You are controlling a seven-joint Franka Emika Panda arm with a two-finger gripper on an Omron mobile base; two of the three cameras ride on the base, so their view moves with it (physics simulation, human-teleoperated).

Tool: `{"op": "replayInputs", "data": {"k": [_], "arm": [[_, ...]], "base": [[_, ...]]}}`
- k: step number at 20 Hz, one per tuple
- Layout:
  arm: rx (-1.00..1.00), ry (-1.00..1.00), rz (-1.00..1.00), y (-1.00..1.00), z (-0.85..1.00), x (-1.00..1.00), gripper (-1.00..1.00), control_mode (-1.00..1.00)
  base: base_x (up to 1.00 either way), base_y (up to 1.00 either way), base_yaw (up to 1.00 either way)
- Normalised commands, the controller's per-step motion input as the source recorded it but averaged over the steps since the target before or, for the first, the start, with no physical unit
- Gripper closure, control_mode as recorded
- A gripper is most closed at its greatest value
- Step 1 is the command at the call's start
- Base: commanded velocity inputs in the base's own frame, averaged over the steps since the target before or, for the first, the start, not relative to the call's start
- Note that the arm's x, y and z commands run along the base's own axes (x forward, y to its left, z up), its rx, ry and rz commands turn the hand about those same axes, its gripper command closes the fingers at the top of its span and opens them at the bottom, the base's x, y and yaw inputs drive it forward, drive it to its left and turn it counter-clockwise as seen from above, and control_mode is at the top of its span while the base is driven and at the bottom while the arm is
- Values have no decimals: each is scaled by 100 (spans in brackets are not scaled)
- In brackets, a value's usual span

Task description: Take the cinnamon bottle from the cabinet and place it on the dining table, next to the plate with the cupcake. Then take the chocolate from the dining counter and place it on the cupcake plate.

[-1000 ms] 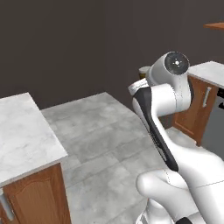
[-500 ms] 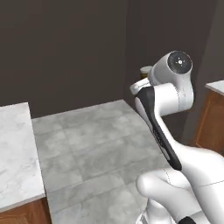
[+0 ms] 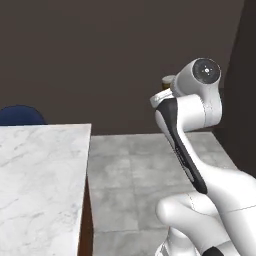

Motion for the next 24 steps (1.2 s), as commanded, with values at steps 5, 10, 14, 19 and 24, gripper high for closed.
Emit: {"op": "replayInputs", "data": {"k": [5, 10, 14, 19, 24], "arm": [[0, 0, 0, 0, 0, 0, 100, 100], [0, 0, 0, 0, 0, 0, 100, 100], [0, 0, 0, 0, 0, 0, 100, 100], [0, 0, 0, 0, 0, 0, 100, 100], [0, 0, 0, 0, 0, 0, 100, 100]], "base": [[76, -34, 60], [55, -58, 50], [41, -76, 43], [40, -87, 38], [39, -100, 31]]}}
